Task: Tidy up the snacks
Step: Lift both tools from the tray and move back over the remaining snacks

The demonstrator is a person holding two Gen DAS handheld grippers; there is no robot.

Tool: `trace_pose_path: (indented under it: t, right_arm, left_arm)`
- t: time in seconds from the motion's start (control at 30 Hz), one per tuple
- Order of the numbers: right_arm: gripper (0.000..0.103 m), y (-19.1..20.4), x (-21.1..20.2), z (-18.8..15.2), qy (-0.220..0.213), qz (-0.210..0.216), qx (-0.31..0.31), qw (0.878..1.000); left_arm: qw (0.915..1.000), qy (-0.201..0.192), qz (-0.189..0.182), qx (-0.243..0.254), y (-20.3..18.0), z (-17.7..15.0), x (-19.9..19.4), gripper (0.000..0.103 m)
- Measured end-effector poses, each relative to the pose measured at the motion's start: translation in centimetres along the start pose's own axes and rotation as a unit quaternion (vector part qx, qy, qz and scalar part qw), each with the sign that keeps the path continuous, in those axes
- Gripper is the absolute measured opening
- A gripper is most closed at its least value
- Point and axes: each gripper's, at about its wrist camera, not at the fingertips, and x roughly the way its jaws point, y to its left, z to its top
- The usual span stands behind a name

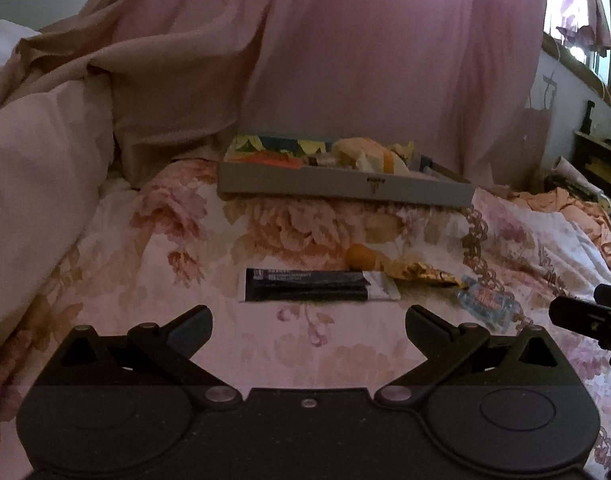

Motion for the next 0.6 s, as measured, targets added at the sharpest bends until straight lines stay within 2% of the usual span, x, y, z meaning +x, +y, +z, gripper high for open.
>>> trace_pose_path:
  t: [0.37, 0.6]
  right_arm:
    - [0.103, 0.3, 2.0, -1.1, 0.053, -0.006, -0.012, 0.999]
    - [0.103, -0.4, 3.5, -1.9, 0.094, -0.007, 0.010, 0.995]
  left_arm:
    - [0.9994, 0.033, -0.006, 0.005, 0.4, -0.9, 2.4, 0.102]
    - [0.9988, 0.048, -0.007, 0.007, 0.8, -1.1, 3.9, 0.102]
